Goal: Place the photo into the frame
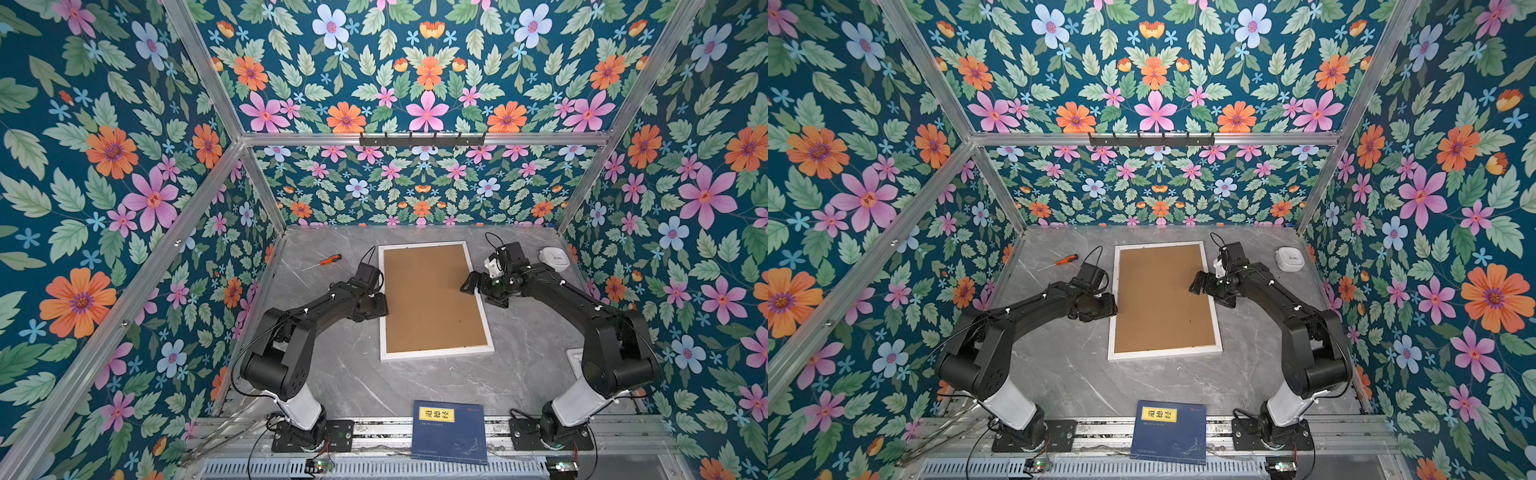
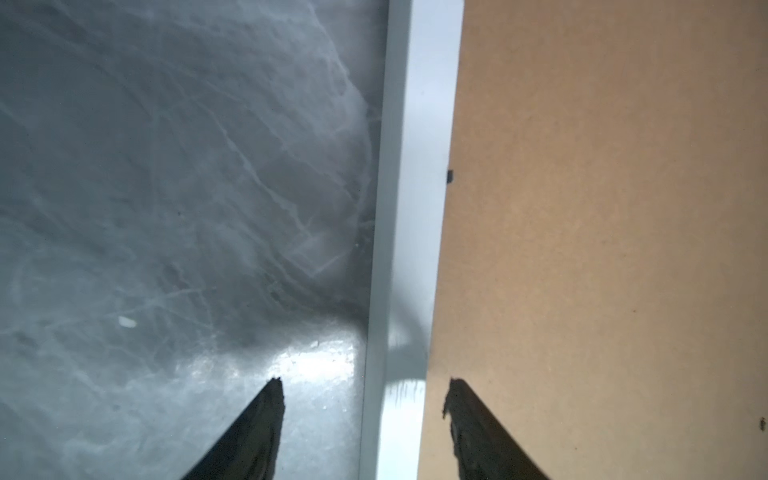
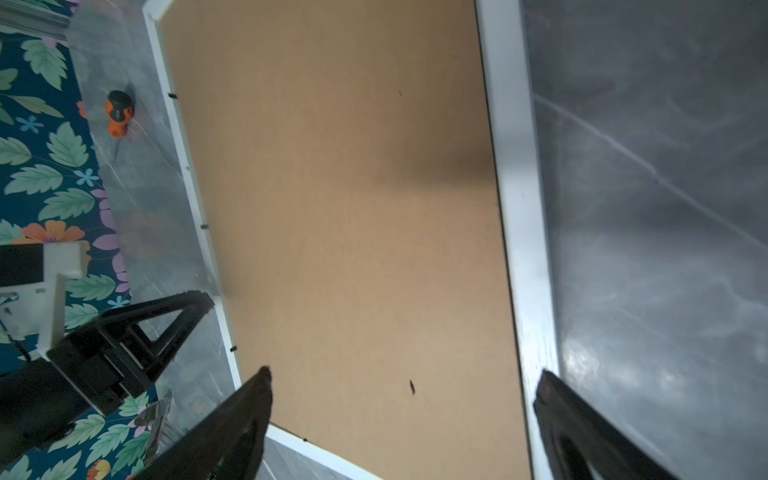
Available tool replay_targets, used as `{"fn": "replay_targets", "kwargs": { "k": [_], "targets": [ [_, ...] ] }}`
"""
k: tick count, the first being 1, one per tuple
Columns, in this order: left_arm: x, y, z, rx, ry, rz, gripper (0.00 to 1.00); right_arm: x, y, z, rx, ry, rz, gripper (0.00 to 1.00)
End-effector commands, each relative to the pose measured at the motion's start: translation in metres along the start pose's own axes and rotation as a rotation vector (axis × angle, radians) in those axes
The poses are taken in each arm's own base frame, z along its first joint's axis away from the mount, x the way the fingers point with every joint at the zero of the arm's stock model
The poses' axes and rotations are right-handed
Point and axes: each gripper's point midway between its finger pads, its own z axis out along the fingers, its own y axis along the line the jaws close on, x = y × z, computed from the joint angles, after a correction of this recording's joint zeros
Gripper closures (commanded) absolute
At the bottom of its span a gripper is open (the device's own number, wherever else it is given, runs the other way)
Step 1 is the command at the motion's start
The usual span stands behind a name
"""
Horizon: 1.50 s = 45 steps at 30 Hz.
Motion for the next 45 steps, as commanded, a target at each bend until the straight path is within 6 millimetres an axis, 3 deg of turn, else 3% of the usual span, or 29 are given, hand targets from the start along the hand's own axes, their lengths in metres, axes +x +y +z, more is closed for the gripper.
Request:
{"fn": "replay_targets", "kwargs": {
  "k": [1, 11, 22, 32, 45],
  "targets": [
    [0.004, 0.016, -0.001, -0.076, 0.018, 0.009, 0.35, -0.025, 0.005, 0.009, -0.027, -0.035, -0.045, 0.02],
    [0.007, 0.023, -0.003, -0.094, 0.024, 0.006, 0.35, -0.094, 0.013, 0.030, -0.101, -0.127, -0.108, 0.02],
    [0.008, 0.022, -0.008, -0.087, 0.021, 0.005, 0.31, -0.140, 0.021, 0.069, -0.147, -0.140, -0.162, 0.02],
    [0.008, 0.023, -0.011, -0.090, 0.020, 0.009, 0.31, -0.145, 0.012, 0.090, -0.123, -0.115, -0.169, 0.02],
    [0.008, 0.022, -0.009, -0.086, 0.018, 0.014, 0.31, -0.123, 0.016, 0.108, -0.187, -0.023, -0.212, 0.02]
  ]
}}
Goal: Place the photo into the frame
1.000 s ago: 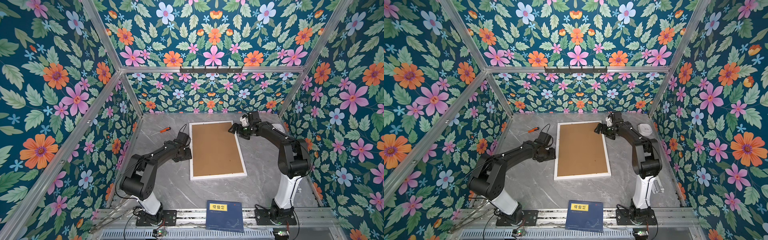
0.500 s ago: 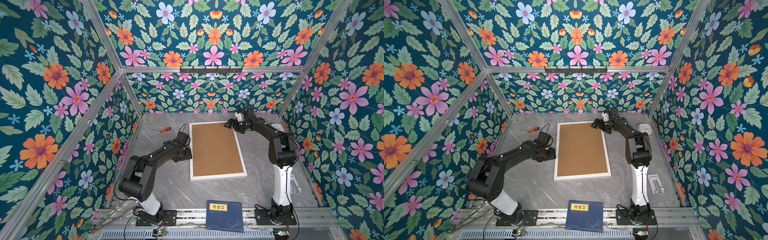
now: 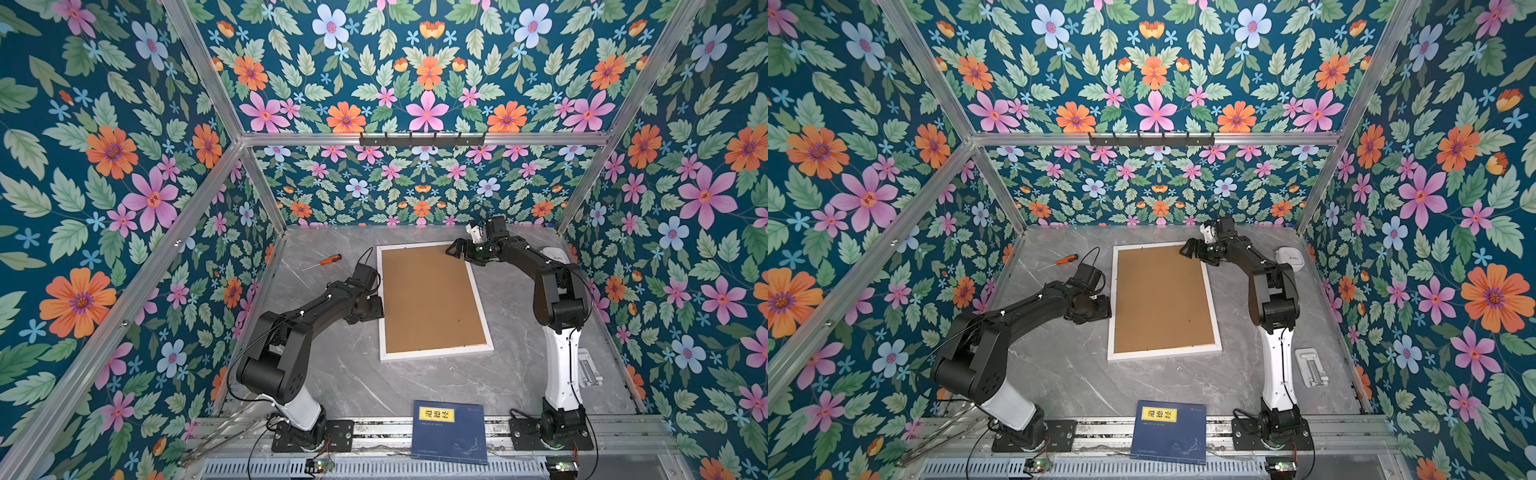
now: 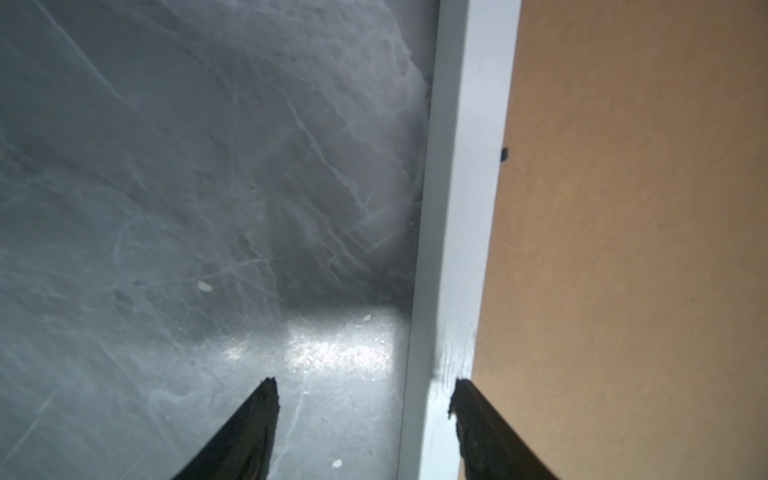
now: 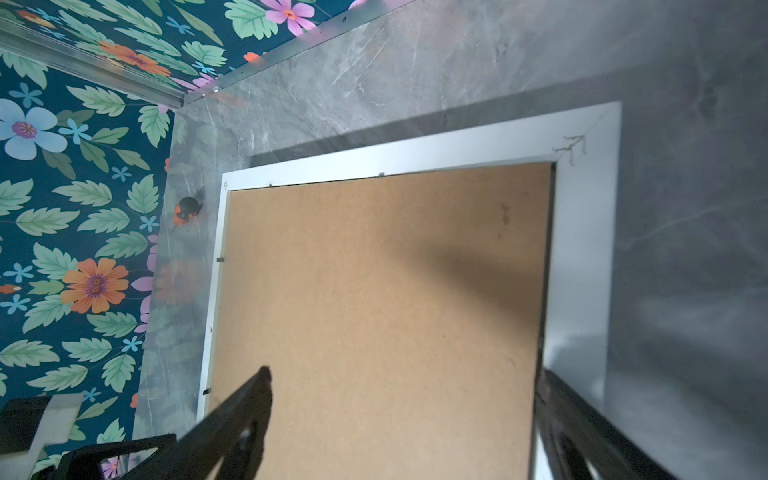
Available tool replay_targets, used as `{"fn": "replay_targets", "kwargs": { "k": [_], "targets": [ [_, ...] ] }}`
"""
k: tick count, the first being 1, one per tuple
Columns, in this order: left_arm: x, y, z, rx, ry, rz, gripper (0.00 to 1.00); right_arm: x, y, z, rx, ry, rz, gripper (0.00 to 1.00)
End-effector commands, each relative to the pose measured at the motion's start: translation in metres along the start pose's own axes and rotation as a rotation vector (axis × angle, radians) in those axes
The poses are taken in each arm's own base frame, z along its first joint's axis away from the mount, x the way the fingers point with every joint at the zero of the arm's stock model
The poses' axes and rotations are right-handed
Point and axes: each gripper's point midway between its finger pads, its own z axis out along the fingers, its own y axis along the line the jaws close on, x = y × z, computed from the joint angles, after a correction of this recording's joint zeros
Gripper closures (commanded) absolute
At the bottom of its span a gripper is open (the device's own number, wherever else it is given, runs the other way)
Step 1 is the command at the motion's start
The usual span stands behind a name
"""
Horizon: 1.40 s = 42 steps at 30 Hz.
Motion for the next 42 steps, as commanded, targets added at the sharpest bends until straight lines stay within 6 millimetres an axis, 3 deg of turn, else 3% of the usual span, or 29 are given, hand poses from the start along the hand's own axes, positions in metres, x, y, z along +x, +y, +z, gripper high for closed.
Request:
{"fn": "replay_targets", "kwargs": {
  "k": [1, 8, 18, 23, 31, 35, 42],
  "targets": [
    [0.001, 0.003, 0.000, -0.014, 0.003, 0.006, 0.31, 0.025, -0.004, 0.005, 0.015, 0.090, 0.013, 0.02],
    [-0.002, 0.001, -0.001, -0.008, -0.003, 0.009, 0.31, 0.036, -0.016, 0.006, 0.139, 0.124, -0.026, 0.02],
    [-0.003, 0.002, 0.000, -0.015, -0.004, 0.012, 0.31, 0.020, 0.011, -0.023, 0.153, 0.064, -0.063, 0.02],
    [-0.002, 0.002, 0.001, -0.014, -0.001, 0.012, 0.31, 0.037, 0.027, -0.031, 0.187, 0.093, -0.120, 0.02],
    [-0.003, -0.001, 0.004, -0.002, 0.004, 0.012, 0.31, 0.082, 0.050, -0.038, 0.197, 0.168, -0.111, 0.02],
    [-0.003, -0.001, 0.004, 0.000, 0.004, 0.012, 0.31, 0.107, 0.049, -0.036, 0.195, 0.205, -0.071, 0.02],
    [-0.003, -0.003, 0.005, 0.009, 0.004, 0.011, 0.31, 0.131, 0.036, -0.020, 0.207, 0.261, -0.039, 0.03]
  ]
}}
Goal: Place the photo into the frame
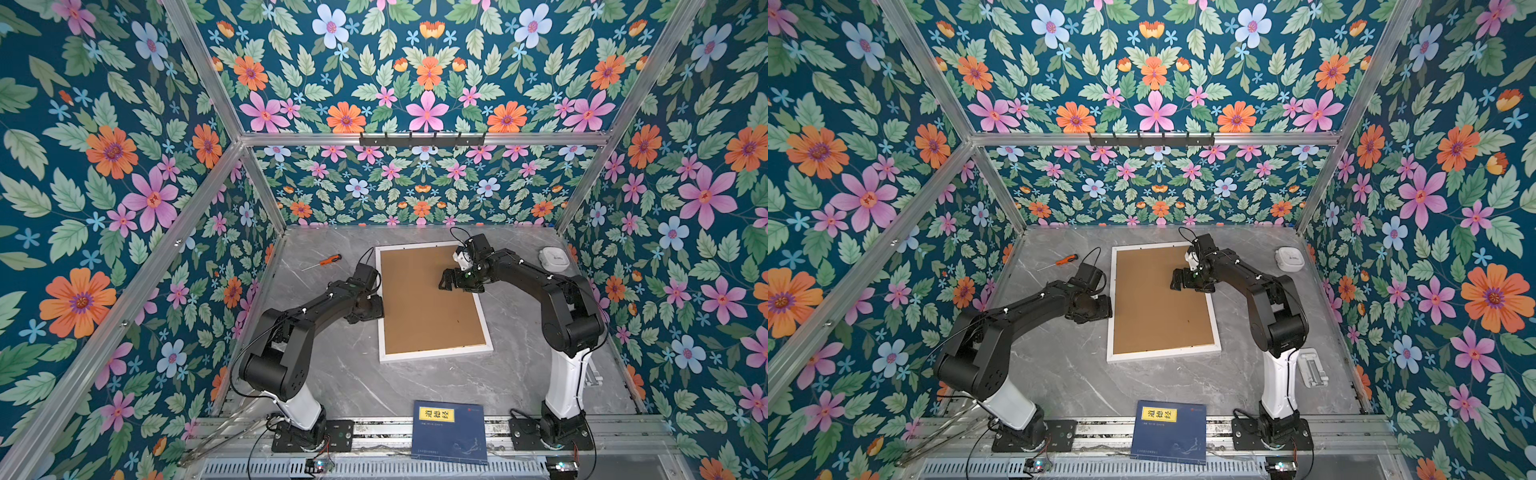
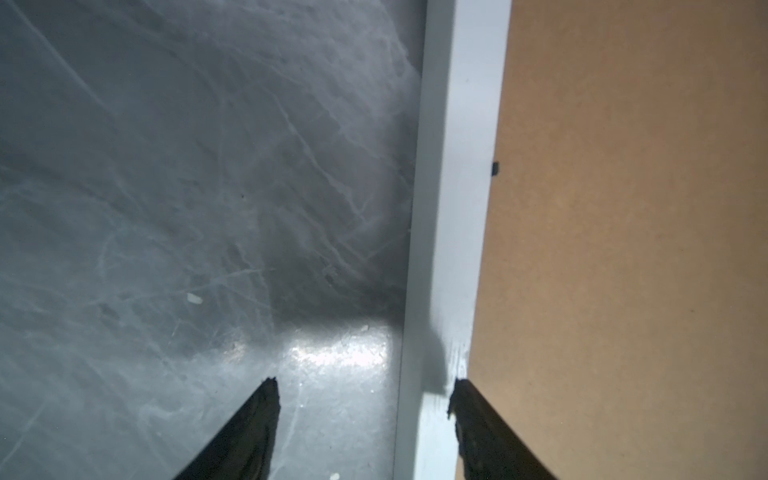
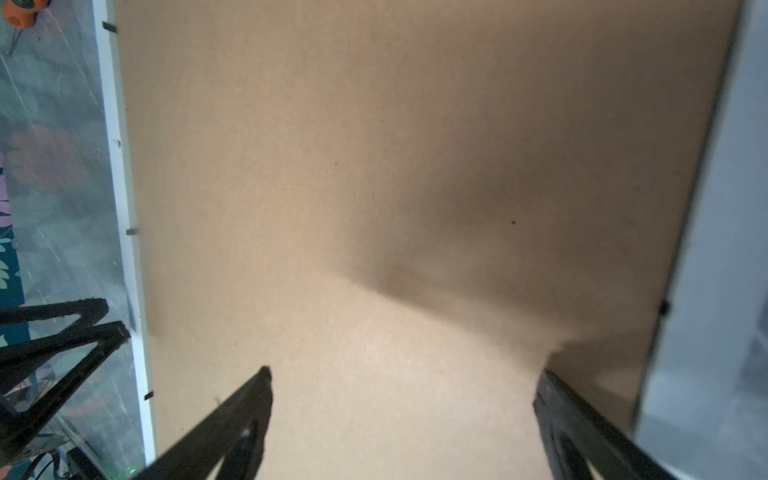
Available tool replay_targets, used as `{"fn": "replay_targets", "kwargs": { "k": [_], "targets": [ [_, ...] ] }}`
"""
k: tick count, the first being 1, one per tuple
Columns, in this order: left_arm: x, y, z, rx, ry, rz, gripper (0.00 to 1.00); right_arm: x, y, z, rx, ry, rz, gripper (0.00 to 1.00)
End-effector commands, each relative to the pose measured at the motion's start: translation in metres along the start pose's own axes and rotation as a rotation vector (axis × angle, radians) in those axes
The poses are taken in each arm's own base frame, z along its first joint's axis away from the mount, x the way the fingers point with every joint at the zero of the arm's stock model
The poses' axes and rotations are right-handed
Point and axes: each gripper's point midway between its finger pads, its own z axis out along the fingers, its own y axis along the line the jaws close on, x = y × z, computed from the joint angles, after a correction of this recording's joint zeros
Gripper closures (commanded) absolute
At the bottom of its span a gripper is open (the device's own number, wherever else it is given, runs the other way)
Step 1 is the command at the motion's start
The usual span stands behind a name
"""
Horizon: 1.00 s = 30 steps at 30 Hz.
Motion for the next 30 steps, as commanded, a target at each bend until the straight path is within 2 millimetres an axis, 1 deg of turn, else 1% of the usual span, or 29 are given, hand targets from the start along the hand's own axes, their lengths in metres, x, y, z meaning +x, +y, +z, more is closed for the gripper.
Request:
{"fn": "replay_targets", "kwargs": {
  "k": [1, 4, 6, 10, 12, 14, 18, 22, 23, 27, 30],
  "targets": [
    [-0.002, -0.001, 0.000, 0.003, -0.003, 0.004, 0.31, 0.006, -0.003, 0.011, 0.004, 0.030, 0.025, 0.03],
    [-0.002, -0.001, 0.000, 0.004, -0.004, 0.003, 0.31, 0.009, -0.003, 0.014, 0.008, 0.036, 0.028, 0.04],
    [-0.001, -0.001, 0.001, 0.006, -0.001, 0.003, 0.31, 0.006, -0.001, 0.009, 0.006, 0.021, 0.026, 0.04],
    [-0.002, -0.004, 0.004, 0.019, 0.003, 0.002, 0.32, 0.000, 0.012, -0.012, -0.023, -0.018, 0.020, 0.04],
    [-0.002, -0.006, 0.005, 0.022, 0.006, 0.002, 0.32, 0.000, 0.020, -0.025, -0.042, -0.025, 0.021, 0.04],
    [-0.002, -0.005, 0.007, 0.021, 0.010, 0.003, 0.33, 0.005, 0.024, -0.040, -0.043, -0.025, 0.037, 0.04],
    [-0.002, -0.007, 0.008, 0.030, 0.013, 0.001, 0.33, 0.029, 0.024, -0.063, -0.030, -0.001, 0.092, 0.03],
    [-0.001, -0.008, 0.010, 0.033, 0.018, 0.003, 0.33, 0.067, 0.019, -0.076, -0.024, 0.046, 0.170, 0.03],
    [0.000, -0.008, 0.011, 0.033, 0.021, 0.002, 0.34, 0.075, 0.020, -0.084, -0.034, 0.037, 0.186, 0.03],
    [0.002, -0.009, 0.013, 0.040, 0.024, -0.004, 0.35, 0.110, 0.014, -0.094, -0.039, 0.040, 0.293, 0.02],
    [0.004, -0.010, 0.015, 0.042, 0.027, -0.005, 0.36, 0.132, 0.010, -0.101, -0.043, 0.037, 0.349, 0.02]
  ]
}}
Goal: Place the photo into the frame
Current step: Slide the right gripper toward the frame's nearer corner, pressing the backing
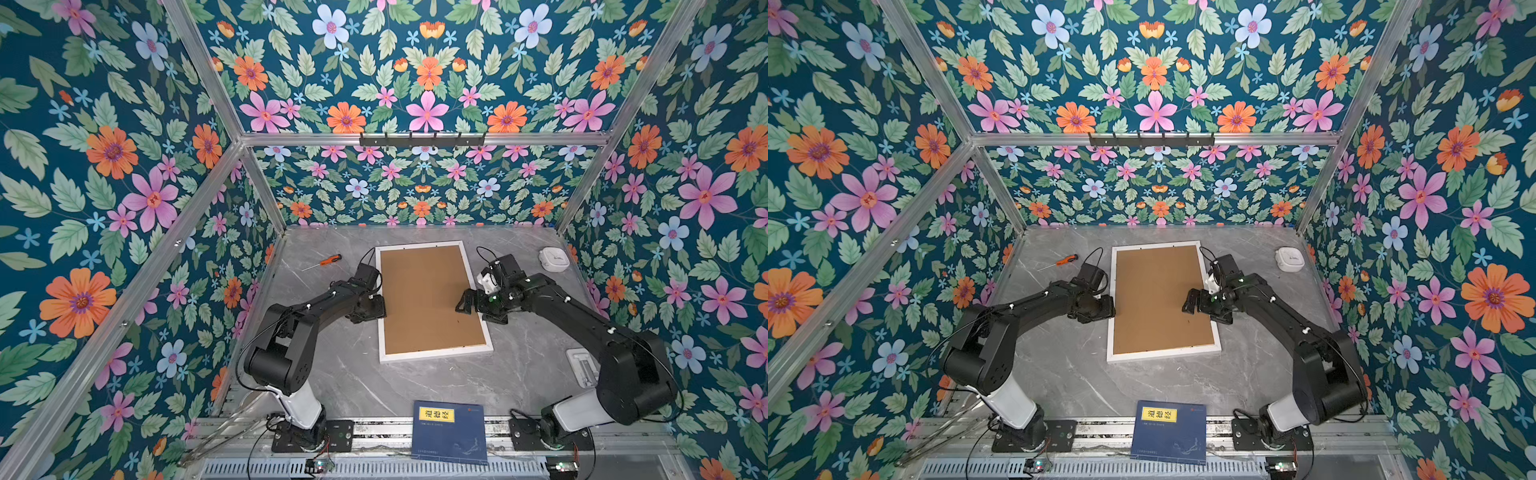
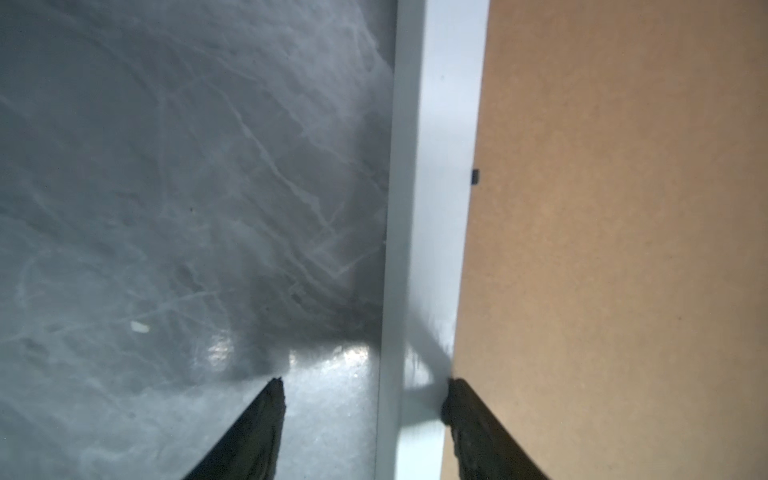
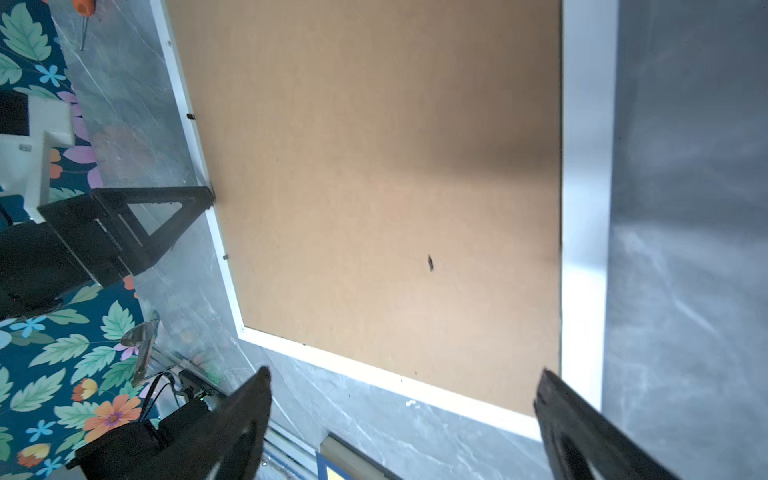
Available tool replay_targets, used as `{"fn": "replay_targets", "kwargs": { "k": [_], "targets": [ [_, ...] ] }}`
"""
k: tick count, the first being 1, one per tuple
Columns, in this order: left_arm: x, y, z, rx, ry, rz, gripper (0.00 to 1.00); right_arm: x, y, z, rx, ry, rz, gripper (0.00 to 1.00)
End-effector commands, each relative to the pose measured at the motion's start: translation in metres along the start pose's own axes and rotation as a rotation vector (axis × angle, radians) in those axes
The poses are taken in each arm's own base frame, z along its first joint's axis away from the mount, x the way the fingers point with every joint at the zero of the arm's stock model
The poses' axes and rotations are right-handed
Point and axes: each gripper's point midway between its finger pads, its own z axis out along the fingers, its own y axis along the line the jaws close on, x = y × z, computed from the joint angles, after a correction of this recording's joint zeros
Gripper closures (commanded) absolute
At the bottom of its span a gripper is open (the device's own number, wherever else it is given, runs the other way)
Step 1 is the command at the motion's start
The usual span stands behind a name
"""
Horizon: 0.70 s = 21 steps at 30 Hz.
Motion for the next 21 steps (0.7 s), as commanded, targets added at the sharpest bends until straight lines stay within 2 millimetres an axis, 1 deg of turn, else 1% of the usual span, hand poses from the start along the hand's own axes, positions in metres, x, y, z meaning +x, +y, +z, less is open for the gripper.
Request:
{"fn": "replay_targets", "kwargs": {
  "k": [1, 6, 10, 15, 19, 21],
  "targets": [
    [0.003, 0.001, 0.003, -0.005, 0.008, -0.009, 0.37, 0.019, -0.008, -0.005, -0.003, 0.004, 0.107, 0.02],
    [0.004, 0.001, 0.004, -0.008, 0.009, -0.009, 0.40, 0.045, -0.018, -0.007, -0.033, 0.010, 0.208, 0.02],
    [0.005, 0.000, 0.005, -0.008, 0.009, -0.015, 0.45, 0.058, -0.023, -0.006, -0.061, 0.011, 0.286, 0.02],
    [0.010, -0.001, 0.005, -0.007, 0.015, -0.019, 0.53, 0.063, -0.022, -0.002, -0.116, -0.011, 0.353, 0.01],
    [0.014, -0.003, 0.006, -0.002, 0.021, -0.025, 0.58, 0.060, -0.022, 0.002, -0.120, -0.024, 0.372, 0.01],
    [0.015, -0.003, 0.006, -0.001, 0.022, -0.027, 0.59, 0.057, -0.021, 0.005, -0.131, -0.032, 0.389, 0.01]
  ]
}}
